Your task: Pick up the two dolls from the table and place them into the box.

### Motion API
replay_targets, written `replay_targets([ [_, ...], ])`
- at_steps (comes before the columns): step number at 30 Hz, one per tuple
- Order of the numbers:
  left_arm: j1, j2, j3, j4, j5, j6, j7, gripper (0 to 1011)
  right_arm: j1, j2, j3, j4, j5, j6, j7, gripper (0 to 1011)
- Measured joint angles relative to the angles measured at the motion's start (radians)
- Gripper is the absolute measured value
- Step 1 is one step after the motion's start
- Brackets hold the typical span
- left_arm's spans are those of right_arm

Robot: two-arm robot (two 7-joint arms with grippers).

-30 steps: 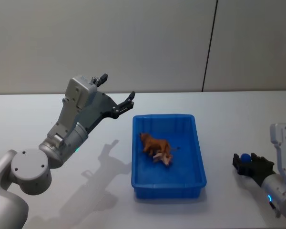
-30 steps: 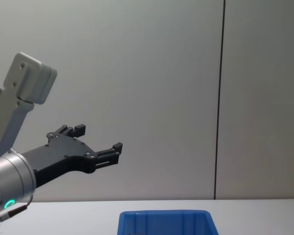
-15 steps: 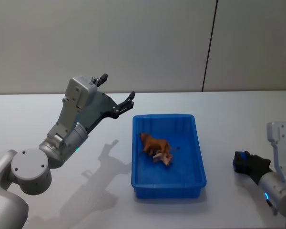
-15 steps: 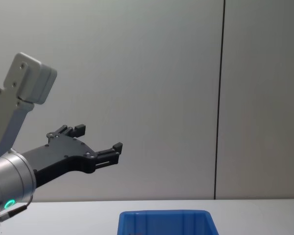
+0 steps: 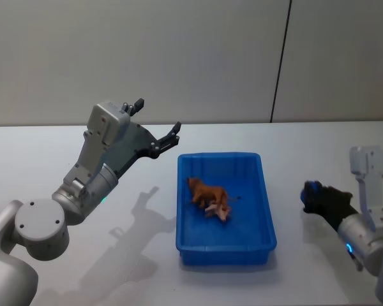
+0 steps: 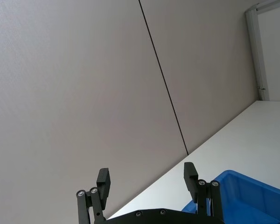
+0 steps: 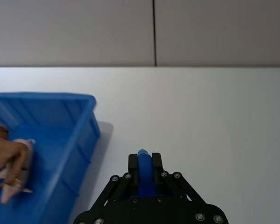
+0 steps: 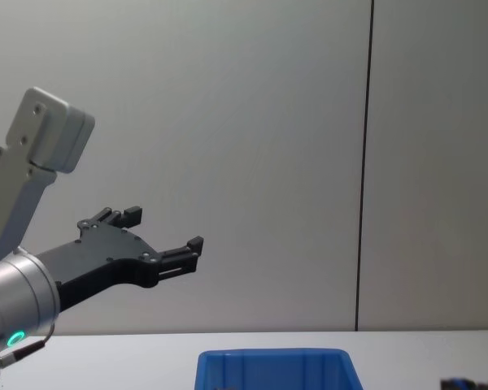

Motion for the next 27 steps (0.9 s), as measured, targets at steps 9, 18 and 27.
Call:
replay_targets([
  [9, 0.0, 0.0, 0.0, 0.0, 0.0, 0.0, 0.0, 1001, 0.012, -0.011, -0.016, -0.056, -0.016, -0.053, 0.066, 127],
  [18, 0.0, 0.0, 0.0, 0.0, 0.0, 0.0, 0.0, 1001, 0.03, -0.027, -0.034, -0.102, -0.018, -0.102, 0.161, 96],
  [27, 0.0, 0.0, 0.0, 0.0, 0.0, 0.0, 0.0, 1001, 0.051, -0.047, -0.057, -0.12, -0.011, -0.131, 0.263, 96],
])
